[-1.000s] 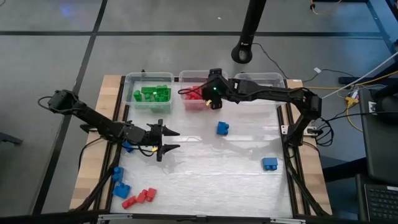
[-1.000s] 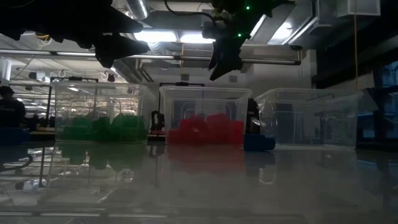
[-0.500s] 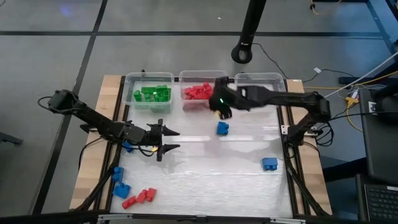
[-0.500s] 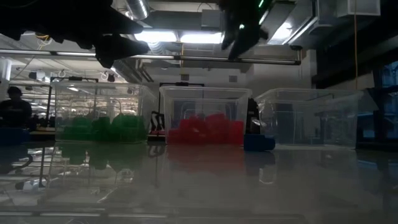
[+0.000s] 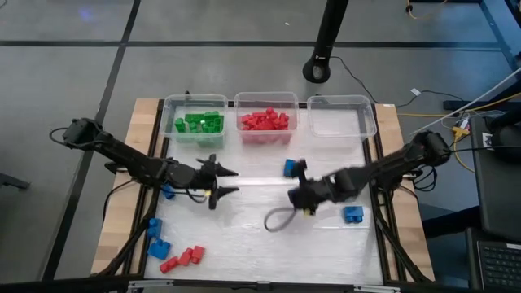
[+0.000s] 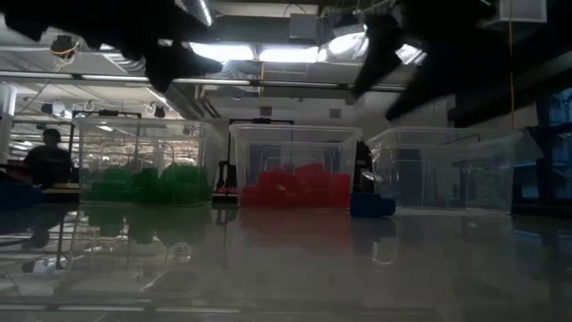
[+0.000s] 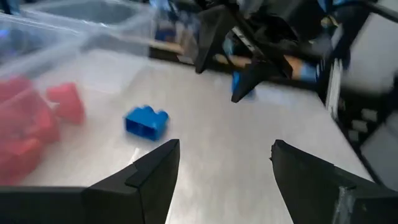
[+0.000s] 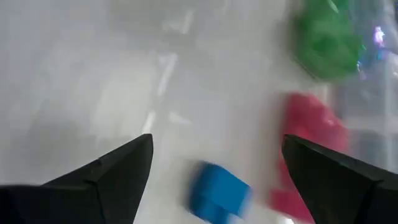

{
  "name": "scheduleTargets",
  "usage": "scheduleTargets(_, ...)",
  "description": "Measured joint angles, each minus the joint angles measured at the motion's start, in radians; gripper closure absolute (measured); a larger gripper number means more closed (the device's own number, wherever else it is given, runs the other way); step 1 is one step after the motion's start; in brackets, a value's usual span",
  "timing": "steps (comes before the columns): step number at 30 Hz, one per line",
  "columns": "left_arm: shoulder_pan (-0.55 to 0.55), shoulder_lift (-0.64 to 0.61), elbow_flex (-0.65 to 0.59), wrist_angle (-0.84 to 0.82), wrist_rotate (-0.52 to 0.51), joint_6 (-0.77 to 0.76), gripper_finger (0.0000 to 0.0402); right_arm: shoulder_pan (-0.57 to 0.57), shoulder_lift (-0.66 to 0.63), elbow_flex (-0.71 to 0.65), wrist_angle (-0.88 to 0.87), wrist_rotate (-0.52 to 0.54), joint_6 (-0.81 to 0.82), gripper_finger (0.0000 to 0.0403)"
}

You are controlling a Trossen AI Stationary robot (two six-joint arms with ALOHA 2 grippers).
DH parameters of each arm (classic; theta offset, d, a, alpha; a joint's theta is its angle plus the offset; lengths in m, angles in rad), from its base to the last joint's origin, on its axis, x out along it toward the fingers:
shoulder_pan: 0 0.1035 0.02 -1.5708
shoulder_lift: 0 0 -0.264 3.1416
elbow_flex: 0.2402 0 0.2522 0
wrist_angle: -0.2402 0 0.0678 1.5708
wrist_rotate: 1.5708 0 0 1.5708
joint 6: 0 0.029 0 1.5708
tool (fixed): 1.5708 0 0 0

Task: Sort blocks
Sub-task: Put the red game piece into the middle transparent bin

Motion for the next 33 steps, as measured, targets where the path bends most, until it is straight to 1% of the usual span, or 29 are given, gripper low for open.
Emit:
scheduleTargets(3, -0.035, 0.063, 0.142, -0.202, -0.017, -0.012, 0.0171, 0.073, 0.0, -0.135, 0.217, 0.001, 0.028, 0.0047)
scheduleTargets(6, -0.064, 0.15, 0.304, -0.467, -0.026, -0.1, 0.0179, 0.133, 0.0, -0.241, 0.422, 0.012, 0.053, 0.0047)
scheduleTargets(8, -0.09, 0.215, 0.407, -0.658, -0.024, -0.196, 0.0183, 0.162, 0.005, -0.299, 0.547, 0.029, 0.066, 0.0047)
scheduleTargets(10, -0.121, 0.281, 0.504, -0.82, 0.006, -0.303, 0.0186, 0.191, 0.01, -0.348, 0.637, 0.041, 0.068, 0.0047)
scheduleTargets(14, -0.192, 0.393, 0.648, -1.046, 0.111, -0.548, 0.0188, 0.227, 0.013, -0.421, 0.752, 0.067, 0.072, 0.0047)
scheduleTargets(17, -0.252, 0.454, 0.699, -1.119, 0.189, -0.737, 0.0188, 0.247, 0.031, -0.452, 0.827, 0.107, 0.075, 0.0047)
scheduleTargets(21, -0.328, 0.501, 0.706, -1.124, 0.289, -1.026, 0.0188, 0.26, 0.076, -0.458, 0.877, 0.111, 0.075, 0.0047)
scheduleTargets(25, -0.405, 0.535, 0.705, -1.131, 0.347, -1.285, 0.0188, 0.264, 0.127, -0.458, 0.938, 0.104, 0.076, 0.0047)
scheduleTargets(29, -0.467, 0.556, 0.705, -1.14, 0.355, -1.46, 0.0188, 0.264, 0.169, -0.458, 0.996, 0.089, 0.075, 0.0047)
scheduleTargets(33, -0.506, 0.579, 0.705, -1.143, 0.355, -1.549, 0.0188, 0.264, 0.186, -0.458, 1.038, 0.065, 0.075, 0.0047)
